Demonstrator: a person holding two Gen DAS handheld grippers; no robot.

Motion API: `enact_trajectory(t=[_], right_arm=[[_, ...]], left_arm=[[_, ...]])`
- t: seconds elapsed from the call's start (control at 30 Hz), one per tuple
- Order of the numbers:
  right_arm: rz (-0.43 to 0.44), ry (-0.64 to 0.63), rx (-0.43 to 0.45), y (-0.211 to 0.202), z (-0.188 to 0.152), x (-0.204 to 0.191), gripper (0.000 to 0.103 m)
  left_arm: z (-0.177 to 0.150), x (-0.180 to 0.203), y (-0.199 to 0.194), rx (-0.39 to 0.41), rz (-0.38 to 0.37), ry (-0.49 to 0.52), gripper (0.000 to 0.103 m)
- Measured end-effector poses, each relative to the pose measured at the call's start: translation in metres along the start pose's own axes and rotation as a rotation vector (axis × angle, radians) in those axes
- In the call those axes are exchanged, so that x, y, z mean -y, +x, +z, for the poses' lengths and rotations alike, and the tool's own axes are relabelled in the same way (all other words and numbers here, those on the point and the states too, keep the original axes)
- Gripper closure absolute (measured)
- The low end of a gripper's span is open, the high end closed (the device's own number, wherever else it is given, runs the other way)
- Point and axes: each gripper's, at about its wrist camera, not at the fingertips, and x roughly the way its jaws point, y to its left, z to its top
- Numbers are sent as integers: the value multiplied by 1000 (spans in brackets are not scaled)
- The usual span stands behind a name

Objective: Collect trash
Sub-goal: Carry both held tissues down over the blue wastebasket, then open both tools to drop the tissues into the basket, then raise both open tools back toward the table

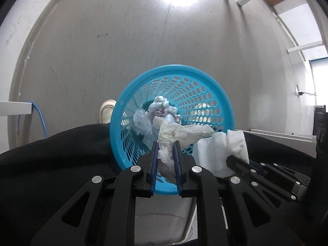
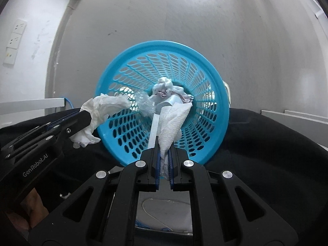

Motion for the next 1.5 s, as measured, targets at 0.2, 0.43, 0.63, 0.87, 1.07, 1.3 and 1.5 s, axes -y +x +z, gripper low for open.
enact_trajectory(t=[0.2, 0.43, 0.63, 0.87, 1.07, 1.3, 1.5], right_arm=[[16, 62, -15, 10, 9, 13, 92], [-4, 73, 20, -1, 7, 13, 63], [-35, 46, 96, -28, -8, 6, 63], [-51, -24, 214, -74, -40, -9, 56], [-51, -95, 327, -118, -77, -16, 49], [-58, -142, 399, -149, -104, -20, 45], [-51, -176, 473, -181, -135, -21, 41]], left_arm=[[9, 1, 8, -31, -13, -13, 74], [7, -11, -7, 35, -35, -63, 57], [-12, -12, -40, 103, -63, -63, 57], [-48, -4, -83, 207, -56, 1, 52], [-73, -4, -120, 287, -52, 56, 46], [-115, 1, -163, 380, -52, 109, 37], [-146, 6, -199, 463, -62, 152, 26]])
